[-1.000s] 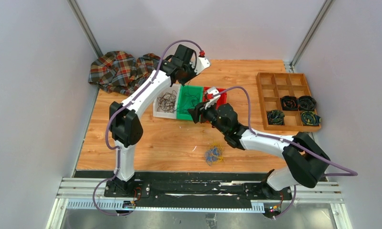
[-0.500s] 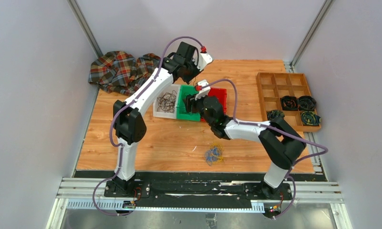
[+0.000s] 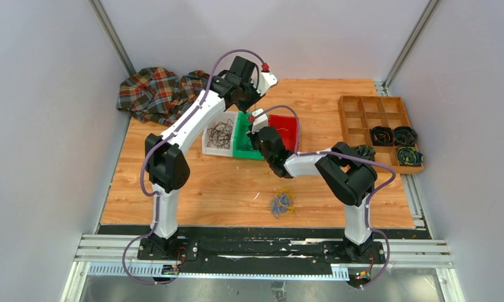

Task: Untangle the cables
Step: Place the cable in the bin.

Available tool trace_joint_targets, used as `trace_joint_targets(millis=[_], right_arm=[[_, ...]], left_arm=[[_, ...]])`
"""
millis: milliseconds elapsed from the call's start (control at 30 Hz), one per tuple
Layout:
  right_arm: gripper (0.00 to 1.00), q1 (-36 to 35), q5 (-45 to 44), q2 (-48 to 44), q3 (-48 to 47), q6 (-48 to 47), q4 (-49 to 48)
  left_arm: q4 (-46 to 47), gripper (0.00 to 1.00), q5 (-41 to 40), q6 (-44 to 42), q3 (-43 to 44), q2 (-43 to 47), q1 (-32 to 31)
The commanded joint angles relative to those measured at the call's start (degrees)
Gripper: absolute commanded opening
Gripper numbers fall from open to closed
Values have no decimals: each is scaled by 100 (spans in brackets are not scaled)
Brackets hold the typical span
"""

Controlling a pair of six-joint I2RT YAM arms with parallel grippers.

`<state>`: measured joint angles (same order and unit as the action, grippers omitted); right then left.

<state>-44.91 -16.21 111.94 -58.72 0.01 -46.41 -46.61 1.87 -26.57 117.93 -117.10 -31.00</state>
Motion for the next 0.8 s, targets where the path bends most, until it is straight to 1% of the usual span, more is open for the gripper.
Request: trace_joint_targets(millis=[0,133,233,300,367,400,467,500,633,667,767], right_arm=[[1,201,316,133,-190,-285,-247],[0,221,443,317,-325,-370,-133],[1,221,566,206,-156,-333,-271],[1,225,827,-95,54,-276,-386],[4,221,1045,-420,274,-157,-435],[9,234,1138,-598,419,-79,-485],[25,242,1356,-972,768,57,-622],[30,237,1465,-1158,896,138,-638],[57,239,1686,-1904,1523,437,-741],[62,245,1689,-2061,1659,484,-749],[64,240,1621,-2685,2179,709,-941]], left_arm=[[-241,0,90,23,97,301,196],[-412,1,352,181,-219,368,235],[-403,1,580,433,-543,393,235],[-405,0,639,549,-634,305,235],[-402,1,636,608,-629,189,229],[-387,1,612,654,-604,128,226],[-327,1,513,757,-554,48,235],[-253,0,466,803,-575,25,235],[99,0,240,904,-868,86,230],[198,0,197,926,-960,117,234],[448,0,98,961,-1158,152,227]])
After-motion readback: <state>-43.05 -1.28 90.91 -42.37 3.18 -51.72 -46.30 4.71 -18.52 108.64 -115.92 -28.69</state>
